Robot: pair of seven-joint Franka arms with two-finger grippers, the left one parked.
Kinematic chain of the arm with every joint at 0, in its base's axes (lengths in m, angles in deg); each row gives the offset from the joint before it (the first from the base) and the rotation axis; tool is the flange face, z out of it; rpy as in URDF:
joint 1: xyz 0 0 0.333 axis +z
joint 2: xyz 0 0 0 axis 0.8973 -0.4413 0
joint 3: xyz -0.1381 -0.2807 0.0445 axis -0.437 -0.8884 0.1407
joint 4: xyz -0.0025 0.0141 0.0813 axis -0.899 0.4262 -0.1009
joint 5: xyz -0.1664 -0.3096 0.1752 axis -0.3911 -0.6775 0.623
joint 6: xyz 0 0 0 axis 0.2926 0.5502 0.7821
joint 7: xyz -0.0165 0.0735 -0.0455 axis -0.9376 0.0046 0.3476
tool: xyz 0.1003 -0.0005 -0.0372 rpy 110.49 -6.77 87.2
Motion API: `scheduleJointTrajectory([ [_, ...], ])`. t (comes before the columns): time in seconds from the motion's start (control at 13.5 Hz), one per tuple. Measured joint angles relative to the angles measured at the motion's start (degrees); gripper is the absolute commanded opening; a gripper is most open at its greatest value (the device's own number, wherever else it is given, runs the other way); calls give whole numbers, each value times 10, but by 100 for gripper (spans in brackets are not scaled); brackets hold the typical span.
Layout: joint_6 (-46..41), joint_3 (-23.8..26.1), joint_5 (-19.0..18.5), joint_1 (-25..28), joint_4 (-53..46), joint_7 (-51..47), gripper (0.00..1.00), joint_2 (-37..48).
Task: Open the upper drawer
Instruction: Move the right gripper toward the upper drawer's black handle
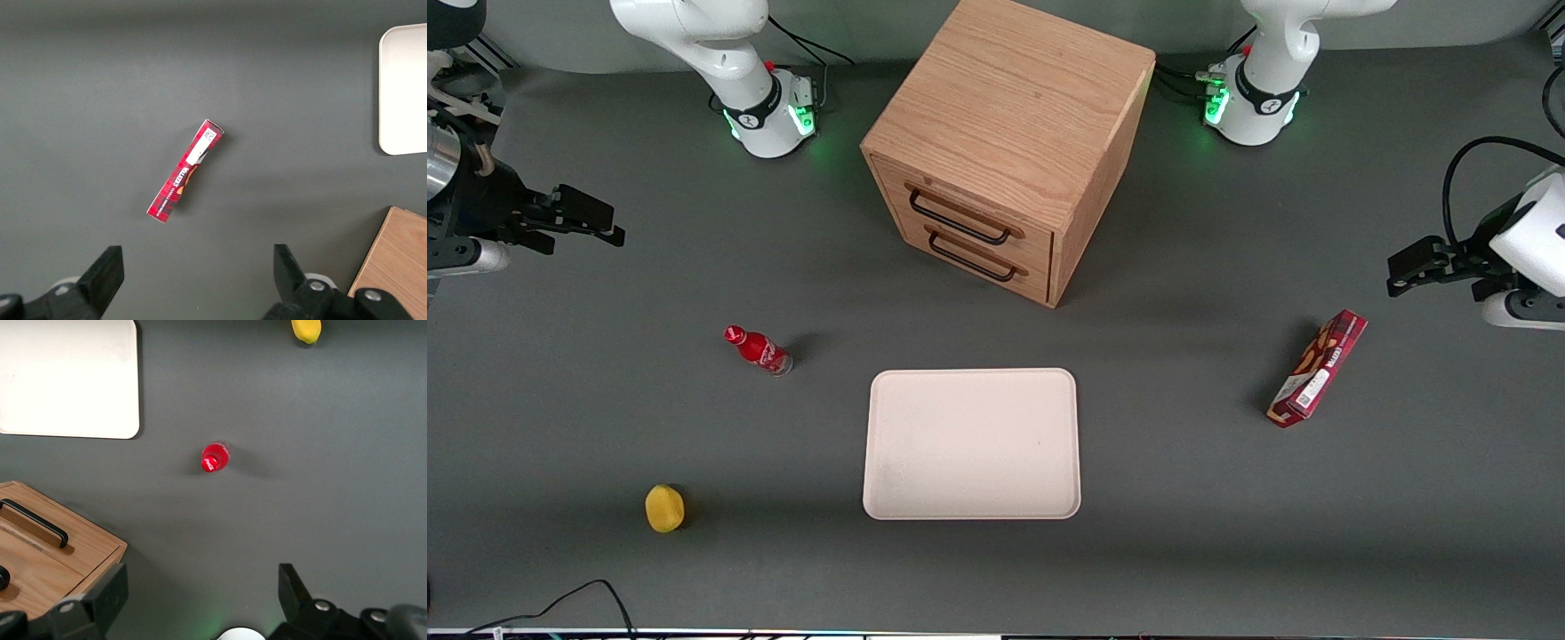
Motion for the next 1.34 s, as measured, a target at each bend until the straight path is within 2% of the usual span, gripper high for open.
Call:
scheduleJointTrajectory([
  [0.67,-3,3,-3,2,11,2,100,-2],
  [0.89,0,34,-1,5,20,0,100,-11],
  [1.19,16,66,41,9,20,-32,100,-14],
  [1.34,30,97,45,9,20,-67,100,-18],
])
